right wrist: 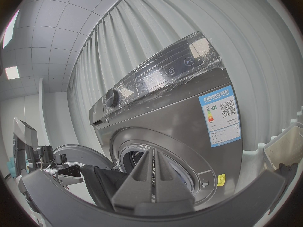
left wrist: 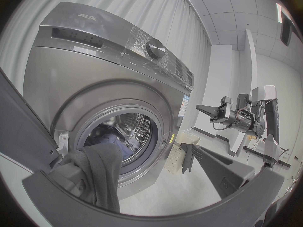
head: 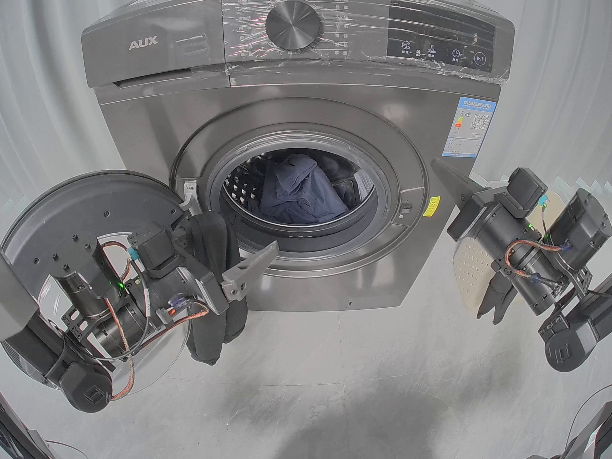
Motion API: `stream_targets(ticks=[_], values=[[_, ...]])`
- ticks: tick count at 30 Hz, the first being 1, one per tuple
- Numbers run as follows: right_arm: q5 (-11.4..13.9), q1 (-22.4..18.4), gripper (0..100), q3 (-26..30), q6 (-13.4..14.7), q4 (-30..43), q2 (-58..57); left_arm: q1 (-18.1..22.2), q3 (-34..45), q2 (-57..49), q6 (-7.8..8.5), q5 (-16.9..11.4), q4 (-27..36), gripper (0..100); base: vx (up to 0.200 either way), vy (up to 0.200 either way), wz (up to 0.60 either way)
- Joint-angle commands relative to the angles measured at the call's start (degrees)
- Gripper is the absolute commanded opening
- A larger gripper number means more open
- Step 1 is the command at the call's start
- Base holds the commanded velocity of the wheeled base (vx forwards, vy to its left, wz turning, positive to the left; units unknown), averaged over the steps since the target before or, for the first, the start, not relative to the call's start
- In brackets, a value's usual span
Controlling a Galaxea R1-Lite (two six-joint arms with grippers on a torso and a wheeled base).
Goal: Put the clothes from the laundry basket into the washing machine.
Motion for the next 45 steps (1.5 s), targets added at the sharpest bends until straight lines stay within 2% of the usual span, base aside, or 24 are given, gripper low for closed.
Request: stream_targets(ticks=[1,5,10,19,22,23,37,40,44,45], values=[[0.04,0.79,0,0.49,0.05,-0.02,0.34,-0.64,-0.03,0.18,0.03,-0.02,-0.02,100,0.0,0.0,0.0],[0.04,0.96,0,1.72,0.23,0.07,0.69,-0.91,-0.11,-0.25,0.03,-0.02,-0.02,100,0.0,0.0,0.0],[0.3,3.25,0,5.59,0.32,-0.02,3.33,-2.75,-0.29,-1.4,0.21,-0.02,-0.02,100,0.0,0.0,0.0],[0.21,4.66,0,5.5,0.4,-0.02,4.03,-3.72,-0.64,-2.98,-0.14,0.25,-0.02,100,0.0,0.0,0.0],[0.21,4.83,0,5.32,0.4,-0.02,4.03,-5.21,-0.64,-2.98,0.12,0.6,-0.02,100,0.0,0.0,0.0],[0.21,4.83,0,5.32,0.4,-0.02,4.03,-5.3,-0.64,-3.07,0.12,0.6,-0.02,0,0.0,0.0,0.0],[0.12,6.24,0,5.68,0.49,-0.02,4.21,-7.24,-0.73,-5.53,-0.32,0.51,-0.02,0,0.0,0.0,0.0],[0.12,8.08,0,6.12,0.84,-0.02,4.91,-7.59,-0.91,-5.97,0.03,0.51,-0.02,0,0.0,0.0,0.0],[0.47,10.98,0,6.91,1.11,-0.02,7.11,-8.2,-1.26,-6.67,-0.32,0.51,-0.02,0,0.0,0.0,0.0],[0.83,13.36,0,7.35,0.76,-0.02,8.78,-8.29,-1.35,-6.76,-0.23,0.51,-0.02,0,0.0,0.0,0.0]])
